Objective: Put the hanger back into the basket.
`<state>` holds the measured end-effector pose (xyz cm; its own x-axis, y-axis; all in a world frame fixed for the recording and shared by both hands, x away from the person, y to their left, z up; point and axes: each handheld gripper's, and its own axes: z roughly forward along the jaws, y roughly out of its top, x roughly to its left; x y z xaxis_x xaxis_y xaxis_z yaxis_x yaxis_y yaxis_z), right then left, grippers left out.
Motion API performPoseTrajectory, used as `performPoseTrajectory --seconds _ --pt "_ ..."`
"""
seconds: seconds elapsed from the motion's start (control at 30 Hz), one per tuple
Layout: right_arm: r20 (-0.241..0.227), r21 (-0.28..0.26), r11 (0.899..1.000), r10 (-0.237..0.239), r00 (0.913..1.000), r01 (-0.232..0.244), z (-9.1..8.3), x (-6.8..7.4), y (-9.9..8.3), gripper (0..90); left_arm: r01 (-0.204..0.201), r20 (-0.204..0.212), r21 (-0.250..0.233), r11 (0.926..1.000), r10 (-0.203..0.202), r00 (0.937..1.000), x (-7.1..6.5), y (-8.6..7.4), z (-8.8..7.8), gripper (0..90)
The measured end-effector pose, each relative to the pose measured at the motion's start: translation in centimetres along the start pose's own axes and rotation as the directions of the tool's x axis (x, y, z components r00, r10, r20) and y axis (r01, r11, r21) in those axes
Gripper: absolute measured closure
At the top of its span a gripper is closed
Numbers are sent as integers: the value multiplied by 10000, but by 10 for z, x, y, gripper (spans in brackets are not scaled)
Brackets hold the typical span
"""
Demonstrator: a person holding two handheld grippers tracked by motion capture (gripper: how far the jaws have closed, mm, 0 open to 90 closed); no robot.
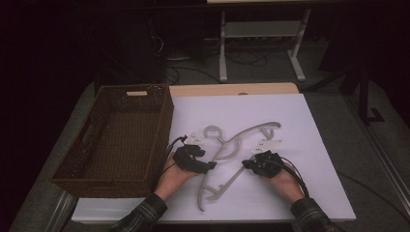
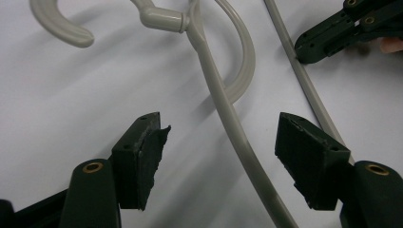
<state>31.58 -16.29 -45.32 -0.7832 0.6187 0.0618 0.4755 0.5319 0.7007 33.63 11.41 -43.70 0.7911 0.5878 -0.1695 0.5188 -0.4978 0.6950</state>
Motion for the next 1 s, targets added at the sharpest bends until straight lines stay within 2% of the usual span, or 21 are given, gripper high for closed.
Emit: performPoseTrajectory --seconds 0.13,0.23,0.43,0.6,0.73,1.0 --pt "3 1 10000 56 10000 -56 0 0 0 900 14 292 172 9999 -19 9996 0 1 9 368" --pt "16 -12 10000 49 10000 -49 0 0 0 900 229 602 215 9995 -242 9979 2 2 14 406" --pt "6 -54 10000 68 10000 -68 0 0 -1 900 312 993 360 9989 -346 9945 3 4 20 548" --pt "38 -79 10000 39 10000 -39 0 1 -1 900 319 1245 460 9984 -374 9915 3 5 24 633" --pt "60 -89 10000 41 10000 -40 0 1 -2 900 551 1374 432 9975 -605 9887 6 6 25 699" --pt "71 -111 9999 -22 10000 23 0 1 -2 900 752 1390 438 9962 -806 9870 3 10 25 732"
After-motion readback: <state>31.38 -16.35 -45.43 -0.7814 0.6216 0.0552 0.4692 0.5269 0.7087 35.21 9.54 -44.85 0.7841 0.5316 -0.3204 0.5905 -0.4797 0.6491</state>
